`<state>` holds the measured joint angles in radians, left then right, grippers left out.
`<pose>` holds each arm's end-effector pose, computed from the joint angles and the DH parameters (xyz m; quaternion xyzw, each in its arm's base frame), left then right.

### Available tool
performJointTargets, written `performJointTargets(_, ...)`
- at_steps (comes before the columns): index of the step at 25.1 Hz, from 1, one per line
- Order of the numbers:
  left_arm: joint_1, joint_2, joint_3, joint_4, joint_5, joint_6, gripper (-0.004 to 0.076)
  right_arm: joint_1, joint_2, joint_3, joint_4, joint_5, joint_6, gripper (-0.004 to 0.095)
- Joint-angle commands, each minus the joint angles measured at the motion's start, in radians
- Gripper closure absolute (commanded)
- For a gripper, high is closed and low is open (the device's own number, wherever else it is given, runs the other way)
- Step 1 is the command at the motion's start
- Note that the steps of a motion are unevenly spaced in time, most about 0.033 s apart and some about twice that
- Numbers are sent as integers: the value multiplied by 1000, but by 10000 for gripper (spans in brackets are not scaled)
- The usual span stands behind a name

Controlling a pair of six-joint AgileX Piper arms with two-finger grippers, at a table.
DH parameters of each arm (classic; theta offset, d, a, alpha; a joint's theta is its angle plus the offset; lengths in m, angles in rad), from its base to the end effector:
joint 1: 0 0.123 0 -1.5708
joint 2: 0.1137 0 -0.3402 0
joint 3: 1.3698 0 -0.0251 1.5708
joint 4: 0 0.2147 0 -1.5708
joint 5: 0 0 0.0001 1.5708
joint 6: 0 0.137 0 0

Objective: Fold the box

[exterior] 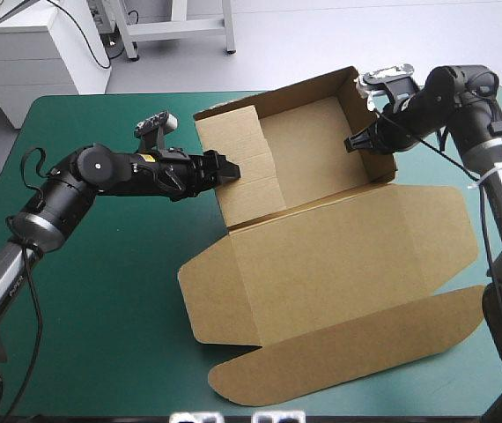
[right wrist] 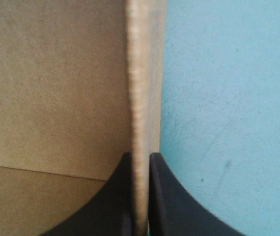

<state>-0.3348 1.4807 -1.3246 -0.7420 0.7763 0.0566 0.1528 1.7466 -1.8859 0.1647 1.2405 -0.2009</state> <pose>0.2776 -0.1653 0.3960 0.0206 0.8841 -0.3720 0.2819 0.3650 0.0777 0.4071 -0.1644 0.9440 0.0755 0.2758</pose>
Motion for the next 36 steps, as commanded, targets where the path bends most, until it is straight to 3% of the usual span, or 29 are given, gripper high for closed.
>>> performJointTargets(1,-17,-34,-35,92,-39,-142,213,10,-48,-96,55,-3,16,923)
performJointTargets(8,-17,-34,-42,158,-57,-226,213,25,-57,-177,37,8,22,920)
performJointTargets(17,-39,-34,-128,322,-42,-325,252,162,-58,-177,-205,-3,89,920)
performJointTargets(27,-142,-25,-128,538,-43,-535,261,182,-58,-177,-188,-15,132,920)
performJointTargets(30,-146,-12,-128,552,-50,-602,313,182,-58,-177,-165,-13,132,920)
performJointTargets(33,-146,4,-128,552,-68,-645,421,191,-58,-177,-173,-13,132,920)
performJointTargets(36,-148,12,-128,554,-88,-658,619,201,-58,-179,-178,-15,139,920)
